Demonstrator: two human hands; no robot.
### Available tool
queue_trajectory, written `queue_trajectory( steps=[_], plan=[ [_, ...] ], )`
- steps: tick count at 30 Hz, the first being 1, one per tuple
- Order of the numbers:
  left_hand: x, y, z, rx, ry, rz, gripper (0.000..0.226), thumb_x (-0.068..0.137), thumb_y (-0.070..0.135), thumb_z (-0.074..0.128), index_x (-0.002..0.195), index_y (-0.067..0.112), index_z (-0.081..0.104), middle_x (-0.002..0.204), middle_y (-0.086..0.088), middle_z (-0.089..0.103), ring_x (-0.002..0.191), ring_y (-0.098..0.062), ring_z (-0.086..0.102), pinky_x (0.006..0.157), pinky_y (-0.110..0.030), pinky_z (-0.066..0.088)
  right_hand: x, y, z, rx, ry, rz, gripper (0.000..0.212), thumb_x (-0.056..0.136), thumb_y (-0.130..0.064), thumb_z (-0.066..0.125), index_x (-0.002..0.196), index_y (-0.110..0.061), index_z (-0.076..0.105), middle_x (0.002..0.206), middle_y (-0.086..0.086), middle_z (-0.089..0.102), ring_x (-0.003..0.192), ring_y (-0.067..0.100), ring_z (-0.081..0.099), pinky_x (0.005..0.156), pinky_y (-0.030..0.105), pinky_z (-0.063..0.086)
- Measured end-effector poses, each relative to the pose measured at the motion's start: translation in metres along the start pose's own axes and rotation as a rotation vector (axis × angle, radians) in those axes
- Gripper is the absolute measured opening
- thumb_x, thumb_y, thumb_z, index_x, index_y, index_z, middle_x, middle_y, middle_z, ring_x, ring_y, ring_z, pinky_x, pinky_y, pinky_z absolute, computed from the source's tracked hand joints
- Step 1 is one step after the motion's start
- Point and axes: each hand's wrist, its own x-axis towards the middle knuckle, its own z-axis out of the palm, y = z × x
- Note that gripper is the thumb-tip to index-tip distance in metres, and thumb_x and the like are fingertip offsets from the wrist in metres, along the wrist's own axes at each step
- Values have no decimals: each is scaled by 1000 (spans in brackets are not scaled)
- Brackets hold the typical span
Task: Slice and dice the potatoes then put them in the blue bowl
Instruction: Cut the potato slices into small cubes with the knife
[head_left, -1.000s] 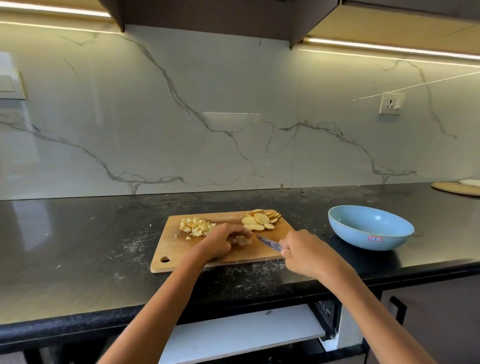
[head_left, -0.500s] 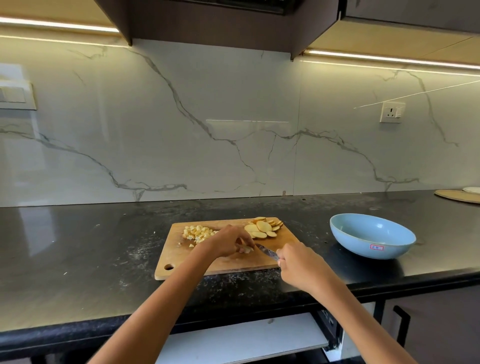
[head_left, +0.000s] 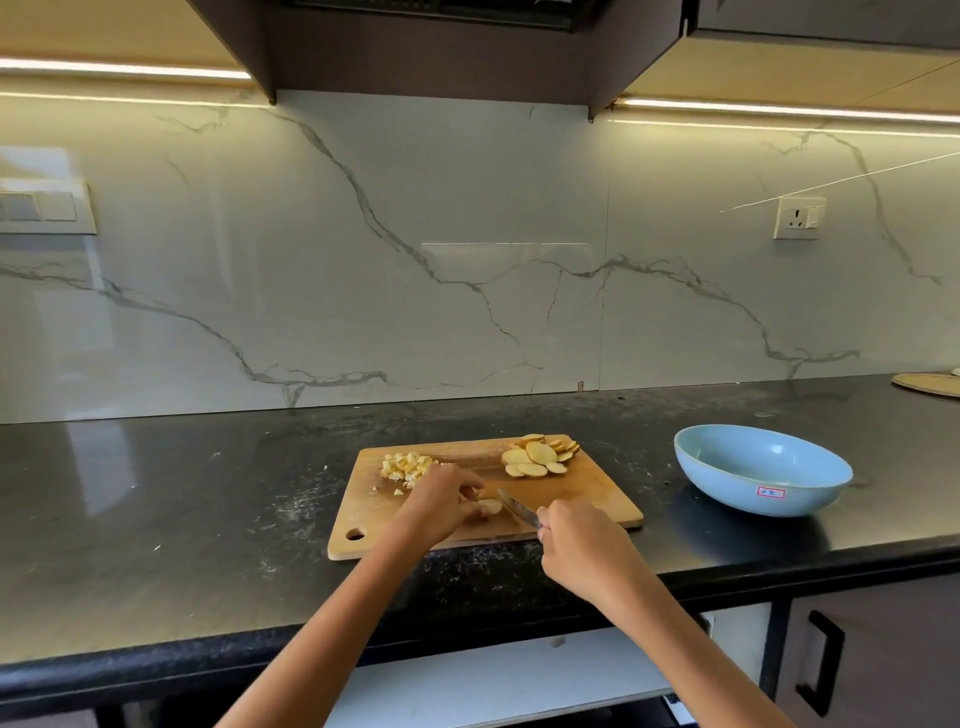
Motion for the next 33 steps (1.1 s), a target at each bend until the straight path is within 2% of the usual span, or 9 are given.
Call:
queue_trajectory(
  steps=[4, 8, 12, 15, 19, 23, 27, 31, 33],
  plan=[
    [-7, -2, 2, -75, 79, -19, 23, 81, 21, 71, 101, 10, 70, 99, -4, 70, 82, -9, 60, 70, -11, 43, 0, -5, 4, -5, 23, 0, 18, 96, -16, 45, 105, -12, 60, 82, -2, 52, 75, 14, 52, 62, 24, 38],
    [-11, -1, 9, -127, 144, -37, 15, 79, 22, 72, 89, 10, 72, 88, -2, 71, 73, -5, 56, 61, -4, 40, 0, -5, 7, -24, 49, 7, 17, 97, -16, 44, 103, -11, 58, 72, -4, 44, 74, 13, 50, 58, 21, 35],
    [-7, 6, 10, -175, 120, -51, 16, 77, 26, 74, 86, 13, 74, 85, -4, 72, 77, -15, 61, 70, -23, 50, 2, -4, 6, -11, 51, 32, 13, 96, -16, 45, 99, -12, 57, 76, -4, 46, 73, 13, 49, 49, 18, 28],
    [-4, 10, 11, -178, 108, -45, 16, 78, 26, 73, 90, 16, 75, 89, 0, 72, 82, -13, 62, 74, -27, 52, 4, -1, 3, -7, 71, 34, 10, 97, -17, 45, 96, -15, 55, 79, -4, 47, 74, 12, 50, 50, 17, 30],
    [-6, 9, 13, -156, 149, -16, 17, 84, 23, 67, 99, 18, 73, 103, 4, 71, 92, -10, 62, 80, -25, 49, 6, 4, -3, -1, 100, 48, 14, 97, -18, 44, 102, -13, 57, 68, -8, 40, 70, 10, 46, 46, 18, 23],
    [-6, 3, 10, -133, 215, -30, 22, 88, 9, 61, 107, 13, 70, 104, -3, 71, 89, -11, 64, 75, -16, 45, 5, 7, -5, 15, 112, 53, 18, 98, -19, 43, 109, -13, 57, 80, -5, 46, 72, 10, 47, 46, 17, 25],
    [0, -6, 8, -101, 173, -51, 26, 83, 4, 64, 108, 11, 69, 103, -6, 71, 92, -13, 65, 85, -22, 49, 0, 6, -1, 13, 90, 41, 13, 96, -17, 44, 99, -13, 57, 80, -3, 47, 72, 13, 48, 46, 18, 26],
    [5, -6, 7, -118, 175, -31, 24, 82, 4, 67, 105, 7, 70, 101, -9, 71, 90, -15, 66, 87, -25, 51, -3, 5, 2, 14, 74, 36, 16, 96, -19, 45, 105, -13, 58, 86, -2, 48, 75, 13, 50, 57, 21, 34],
    [6, -3, 7, -112, 173, -3, 23, 82, 4, 66, 105, 8, 70, 102, -8, 71, 90, -15, 65, 85, -20, 49, -3, 5, 2, 9, 70, 42, 17, 97, -18, 45, 107, -13, 58, 86, -3, 48, 77, 12, 51, 62, 24, 37]
  ],
)
